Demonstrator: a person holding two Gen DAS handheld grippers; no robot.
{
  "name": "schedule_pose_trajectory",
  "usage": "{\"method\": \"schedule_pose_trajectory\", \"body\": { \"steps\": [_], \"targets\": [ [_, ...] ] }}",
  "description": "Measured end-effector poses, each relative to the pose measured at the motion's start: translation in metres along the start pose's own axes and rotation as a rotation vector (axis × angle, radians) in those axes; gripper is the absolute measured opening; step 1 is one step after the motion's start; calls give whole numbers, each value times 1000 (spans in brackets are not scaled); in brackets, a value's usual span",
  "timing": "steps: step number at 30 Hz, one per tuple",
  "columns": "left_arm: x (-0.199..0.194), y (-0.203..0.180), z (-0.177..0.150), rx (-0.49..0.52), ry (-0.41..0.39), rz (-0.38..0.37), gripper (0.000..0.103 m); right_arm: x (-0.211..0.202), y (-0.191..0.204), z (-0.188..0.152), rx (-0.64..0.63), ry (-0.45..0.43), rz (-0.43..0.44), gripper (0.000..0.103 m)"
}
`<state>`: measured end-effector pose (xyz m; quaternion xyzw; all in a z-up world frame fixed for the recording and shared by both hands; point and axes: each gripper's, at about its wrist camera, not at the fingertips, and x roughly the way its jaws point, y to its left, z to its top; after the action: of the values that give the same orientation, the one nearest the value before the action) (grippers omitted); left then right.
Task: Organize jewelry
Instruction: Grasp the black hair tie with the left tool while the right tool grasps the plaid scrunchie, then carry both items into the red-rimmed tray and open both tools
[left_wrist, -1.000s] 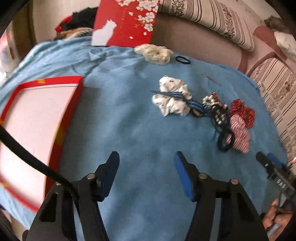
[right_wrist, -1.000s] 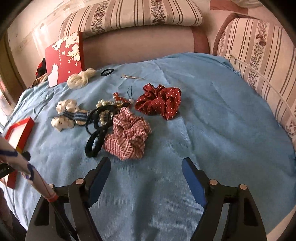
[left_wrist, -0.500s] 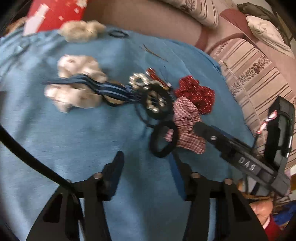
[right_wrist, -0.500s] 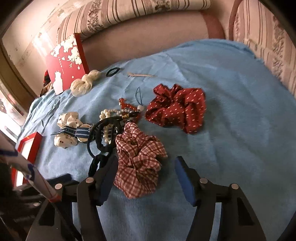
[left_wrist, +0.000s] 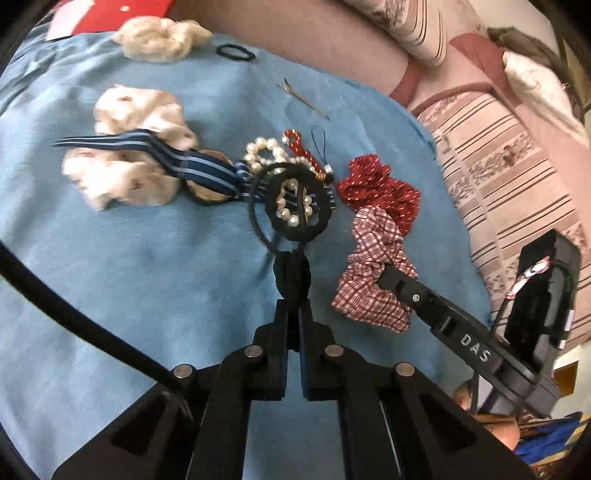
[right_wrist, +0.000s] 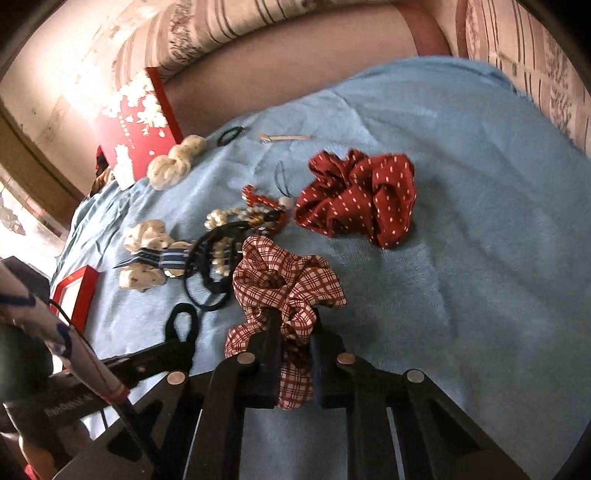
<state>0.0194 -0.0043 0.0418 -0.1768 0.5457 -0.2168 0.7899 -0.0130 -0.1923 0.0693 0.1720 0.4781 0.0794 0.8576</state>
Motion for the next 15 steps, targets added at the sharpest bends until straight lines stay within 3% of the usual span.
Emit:
{"method": "schedule_pose_trajectory", "body": {
  "steps": [6,11,15],
  "targets": [
    [-83,26,-26,-8,-95,38,4,-37,32,-6,-58,-29,31,13],
    [-146,74,-43,-48,-182,164,4,-54,75,-10,-133,-17,69,13],
    [-187,125,-46,-137,-236,232,4,-53,135,-11,-264,19,92,13]
  ]
}}
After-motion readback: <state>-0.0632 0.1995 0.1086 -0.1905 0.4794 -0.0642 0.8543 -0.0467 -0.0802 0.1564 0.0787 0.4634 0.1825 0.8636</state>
